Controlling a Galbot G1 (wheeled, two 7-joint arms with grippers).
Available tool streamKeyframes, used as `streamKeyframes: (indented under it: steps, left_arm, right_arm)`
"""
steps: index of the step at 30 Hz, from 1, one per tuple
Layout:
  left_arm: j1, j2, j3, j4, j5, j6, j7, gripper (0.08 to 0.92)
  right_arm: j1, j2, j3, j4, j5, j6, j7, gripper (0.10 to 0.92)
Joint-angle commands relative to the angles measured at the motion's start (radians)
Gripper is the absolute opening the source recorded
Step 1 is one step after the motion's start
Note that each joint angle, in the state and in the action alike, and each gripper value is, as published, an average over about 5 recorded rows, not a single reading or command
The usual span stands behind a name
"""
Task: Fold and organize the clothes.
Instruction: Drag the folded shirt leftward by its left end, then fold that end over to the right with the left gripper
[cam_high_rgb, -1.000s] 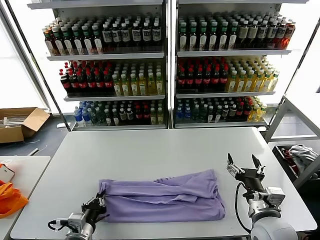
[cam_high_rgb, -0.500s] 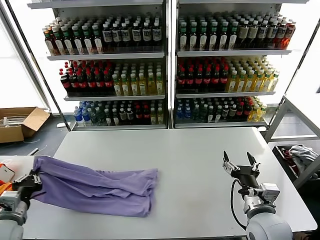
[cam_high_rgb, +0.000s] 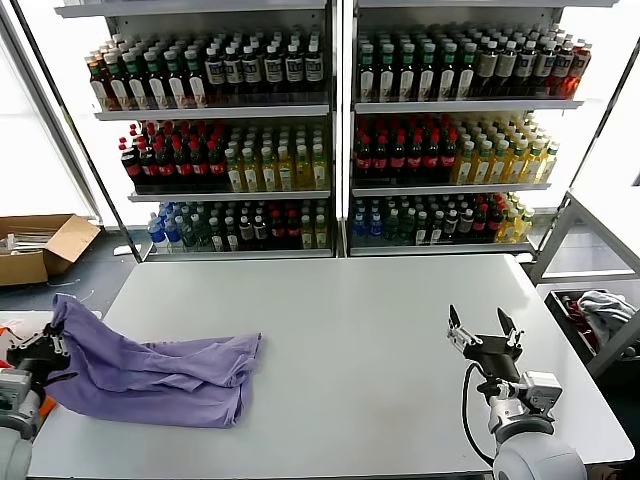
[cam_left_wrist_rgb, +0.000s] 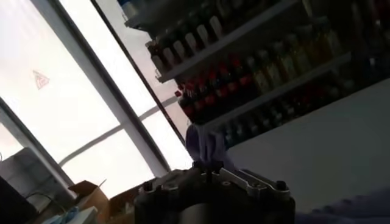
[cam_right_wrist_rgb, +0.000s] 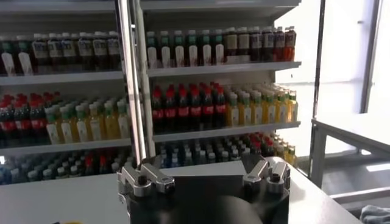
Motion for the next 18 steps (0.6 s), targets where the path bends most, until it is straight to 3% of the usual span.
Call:
streamKeyframes:
  steps: [1,10,18]
  left_arm:
    - [-0.039,-0.201,0.406,-0.051,0.108,0.02,-0.031,0.096]
    - [-0.068,-0.255,0.558,-0.023,0.151,0.044,-0.048,0.095]
    - [-0.08,-0.279,0.592,-0.021,0.174,0.074,-0.061,0.095]
  right_arm:
    - [-0.022,0.017,-0.013,0.035,-0.042,-0.004,0.0,0.823]
    - [-0.064,0.043,-0.016,0.051,-0.064,0.002,-0.002,0.823]
    - [-0.108,0.057,-0.013,0.052,-0.073,0.023,-0.004,0.823]
